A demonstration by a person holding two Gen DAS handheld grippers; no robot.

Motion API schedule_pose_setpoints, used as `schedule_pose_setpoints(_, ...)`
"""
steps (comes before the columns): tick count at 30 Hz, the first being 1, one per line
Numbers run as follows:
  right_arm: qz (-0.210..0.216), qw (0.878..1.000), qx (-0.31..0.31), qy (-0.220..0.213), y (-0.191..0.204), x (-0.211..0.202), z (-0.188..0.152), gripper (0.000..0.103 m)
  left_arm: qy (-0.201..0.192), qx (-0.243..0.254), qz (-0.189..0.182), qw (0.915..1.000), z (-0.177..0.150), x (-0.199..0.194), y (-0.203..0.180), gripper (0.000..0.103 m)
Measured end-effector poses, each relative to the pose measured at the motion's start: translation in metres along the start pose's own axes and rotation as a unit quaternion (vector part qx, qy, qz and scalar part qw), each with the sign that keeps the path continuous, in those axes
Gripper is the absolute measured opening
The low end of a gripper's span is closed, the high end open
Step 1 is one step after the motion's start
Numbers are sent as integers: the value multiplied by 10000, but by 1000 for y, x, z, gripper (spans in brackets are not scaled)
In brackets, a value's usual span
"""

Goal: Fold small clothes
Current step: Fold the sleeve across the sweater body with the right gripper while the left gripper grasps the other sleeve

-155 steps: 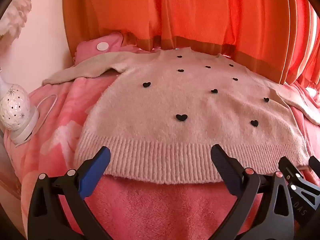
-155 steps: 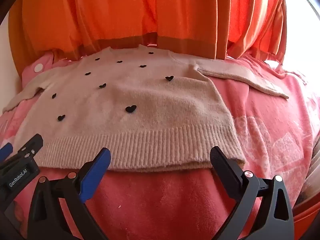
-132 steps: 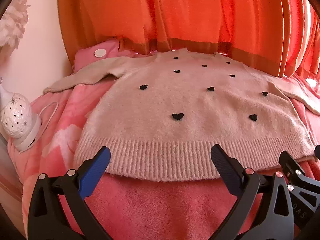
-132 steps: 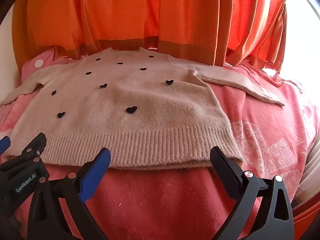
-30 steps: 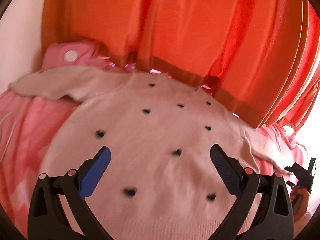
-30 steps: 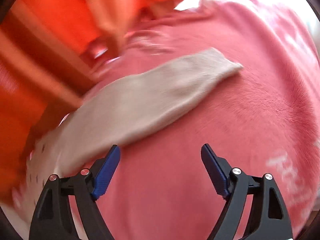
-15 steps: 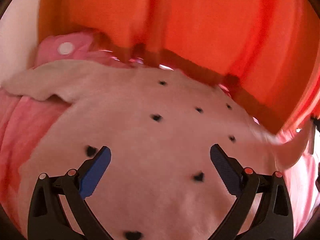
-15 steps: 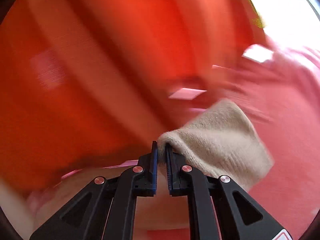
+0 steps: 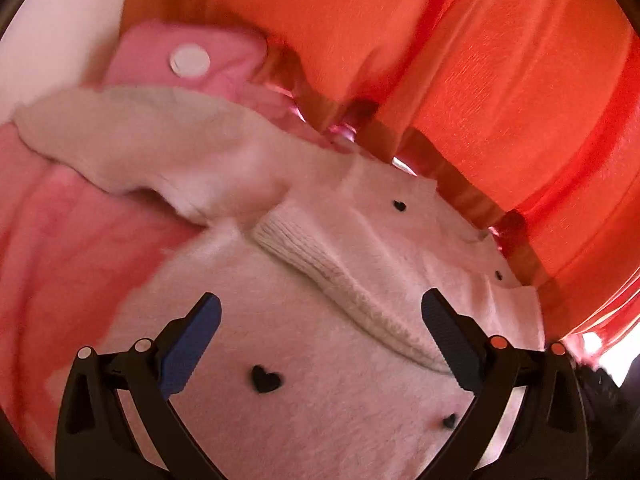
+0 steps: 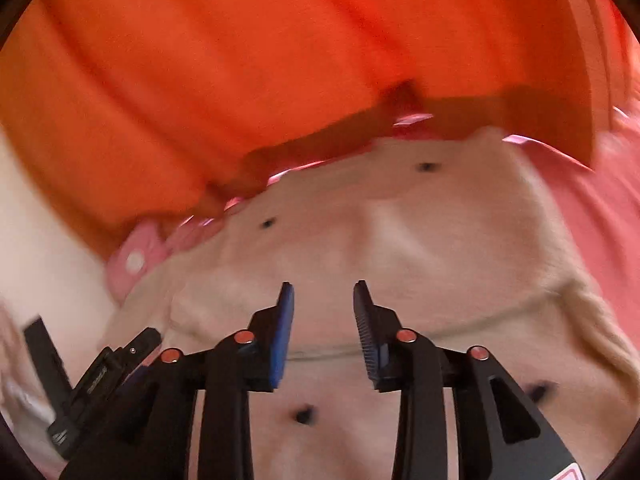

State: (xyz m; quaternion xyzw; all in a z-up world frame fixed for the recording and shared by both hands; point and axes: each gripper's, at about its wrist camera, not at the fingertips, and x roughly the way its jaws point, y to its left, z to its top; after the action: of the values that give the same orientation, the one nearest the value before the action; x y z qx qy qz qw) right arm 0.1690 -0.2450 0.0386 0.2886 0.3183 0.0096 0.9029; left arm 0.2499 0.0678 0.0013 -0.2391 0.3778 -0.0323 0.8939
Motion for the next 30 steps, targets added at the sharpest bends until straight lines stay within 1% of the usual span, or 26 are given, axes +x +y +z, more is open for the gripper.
schedule_pose_setpoints(1, -144, 9997, 164, -101, -16, -10, -3, 41, 100, -164, -136, 9997, 4, 8, 2, 98)
schedule_pose_setpoints(2, -243, 9990, 328, -158, -28, -15, -3, 49, 176, -269, -189, 9993, 2, 14, 2, 98)
schedule_pose_setpoints(3, -360, 9974, 611, -116, -49, -15, 0, 50, 258, -390, -177, 9987, 4, 22, 4, 98)
schedule_pose_setpoints(4, -428, 9954, 859, -29, -62, -13, -1, 50, 359, -550, -20, 9978, 7, 32, 9, 98)
schedule_pose_setpoints(5, -412, 9929, 1111, 46, -74, -10, 0, 50, 426, -667, 56, 9968, 5, 37, 14, 98)
schedule_pose_setpoints(7, -225, 9870, 1583, 158, -94, -3, -4, 50, 420, -918, -53, 9949, 4, 38, 23, 98)
schedule_pose_setpoints(8, -215, 9855, 1669, 234, -95, 6, -3, 50, 398, -934, -64, 9948, 4, 38, 22, 97)
schedule_pose_setpoints(10, -215, 9826, 1793, 442, -102, 15, -6, 50, 368, -915, -133, 9950, 10, 40, 20, 91)
schedule_pose_setpoints(11, -179, 9811, 1859, 516, -104, 19, -5, 50, 360, -927, -196, 9949, 11, 42, 20, 82)
schedule_pose_setpoints(12, -122, 9801, 1895, 578, -103, 25, -6, 50, 386, -978, -325, 9939, 13, 45, 20, 67)
schedule_pose_setpoints(13, -33, 9787, 1954, 631, -104, 30, -5, 50, 467, -1094, -608, 9910, 14, 51, 21, 59)
schedule_pose_setpoints(15, 108, 9754, 2138, 521, -104, 47, 3, 50, 629, -1307, -1043, 9839, 17, 61, 24, 27)
schedule_pose_setpoints(16, 160, 9751, 2173, 408, -107, 51, 6, 46, 621, -1315, -1107, 9832, 18, 63, 23, 21)
schedule_pose_setpoints(17, 203, 9764, 2131, 282, -108, 53, 10, 25, 537, -1254, -1131, 9842, 22, 60, 20, 14)
schedule_pose_setpoints(18, 178, 9789, 2029, 144, -107, 48, 16, 10, 412, -1177, -1165, 9853, 24, 55, 16, 7)
schedule_pose_setpoints(20, 418, 9819, 1820, -302, -98, 28, 26, 8, -94, -830, -1361, 9872, 37, 31, 6, 5)
schedule_pose_setpoints(21, 522, 9846, 1551, -615, -89, 12, 33, 8, -301, -653, -1418, 9873, 42, 21, 1, 5)
schedule_pose_setpoints(22, 470, 9865, 1349, -800, -84, 3, 36, 8, -408, -527, -1382, 9882, 45, 16, -1, 6)
schedule_pose_setpoints(23, 301, 9883, 1219, -871, -84, 0, 36, 8, -415, -456, -1284, 9898, 45, 17, -1, 6)
schedule_pose_setpoints(24, 109, 9898, 1193, -770, -86, 9, 35, 8, -341, -403, -1127, 9922, 43, 22, 0, 6)
schedule_pose_setpoints(25, -180, 9905, 1286, -455, -97, 23, 29, 8, -100, -459, -879, 9950, 38, 34, 6, 6)
schedule_pose_setpoints(26, -393, 9884, 1448, -213, -106, 33, 23, 8, 176, -637, -704, 9953, 32, 45, 14, 6)
schedule_pose_setpoints(27, -544, 9831, 1746, 37, -119, 44, 13, 8, 380, -860, -647, 9935, 26, 52, 20, 7)
schedule_pose_setpoints(28, -486, 9793, 1960, 122, -127, 48, 8, 8, 503, -1139, -657, 9900, 22, 55, 26, 10)
schedule_pose_setpoints(29, -448, 9782, 2025, 61, -127, 45, 9, 8, 545, -1318, -738, 9870, 22, 53, 29, 20)
schedule_pose_setpoints(30, -465, 9793, 1971, 49, -125, 41, 11, 9, 546, -1400, -803, 9854, 21, 51, 30, 43)
